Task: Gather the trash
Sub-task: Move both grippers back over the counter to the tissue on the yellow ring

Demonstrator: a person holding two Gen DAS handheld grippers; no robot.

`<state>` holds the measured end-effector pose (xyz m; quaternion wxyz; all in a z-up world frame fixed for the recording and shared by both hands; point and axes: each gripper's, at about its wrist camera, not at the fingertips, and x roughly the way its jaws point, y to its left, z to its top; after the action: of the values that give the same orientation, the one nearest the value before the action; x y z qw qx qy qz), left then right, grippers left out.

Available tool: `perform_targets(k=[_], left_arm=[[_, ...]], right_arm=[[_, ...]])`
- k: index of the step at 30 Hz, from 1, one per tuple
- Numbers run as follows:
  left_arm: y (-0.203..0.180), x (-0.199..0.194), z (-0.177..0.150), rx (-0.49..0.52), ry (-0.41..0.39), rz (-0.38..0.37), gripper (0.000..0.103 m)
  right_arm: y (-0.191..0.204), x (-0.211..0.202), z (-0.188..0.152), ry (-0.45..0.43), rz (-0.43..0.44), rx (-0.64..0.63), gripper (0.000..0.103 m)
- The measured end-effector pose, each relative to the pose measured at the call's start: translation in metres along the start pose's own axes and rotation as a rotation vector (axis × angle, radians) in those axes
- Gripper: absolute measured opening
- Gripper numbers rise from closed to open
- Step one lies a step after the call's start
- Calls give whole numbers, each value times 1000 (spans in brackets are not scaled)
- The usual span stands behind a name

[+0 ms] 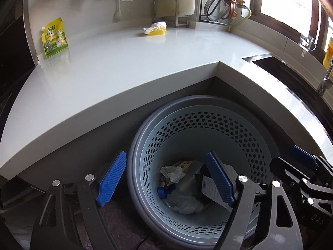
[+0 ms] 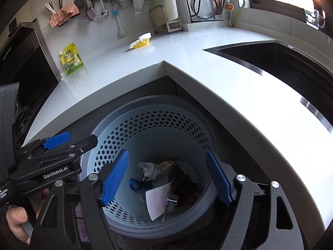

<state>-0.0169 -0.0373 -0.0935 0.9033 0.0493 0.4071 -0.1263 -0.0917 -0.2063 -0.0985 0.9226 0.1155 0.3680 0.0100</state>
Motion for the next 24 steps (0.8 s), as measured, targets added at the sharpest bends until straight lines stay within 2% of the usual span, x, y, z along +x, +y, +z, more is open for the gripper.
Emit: perform_targets(k=[4,7,9,14,18,21,24], left_arm=[[8,-5,0,-13,-18,13,86],[14,-12,3,-26,-44,27,93],[18,-17,6,-34,-63,32,95],[26,-26,19,-39,-95,46,95],[35,-32,36,-54,-115,32,95],[40,-35,55,-48,-138,29,95],[47,-35,80,-48,-161,24,95]], right_arm=[[-1,-2,4,27,7,15,79],[1,-7,8,19,1,13,81],[5,-11,11,-1,-32,-1,84],[22,-20,25,-68,-154,-112,84],[26,-25,42,-101,-141,-139,84],[22,-27,58,-118,-69,-114,84],[21,-23,81,-135,-84,-105,84]])
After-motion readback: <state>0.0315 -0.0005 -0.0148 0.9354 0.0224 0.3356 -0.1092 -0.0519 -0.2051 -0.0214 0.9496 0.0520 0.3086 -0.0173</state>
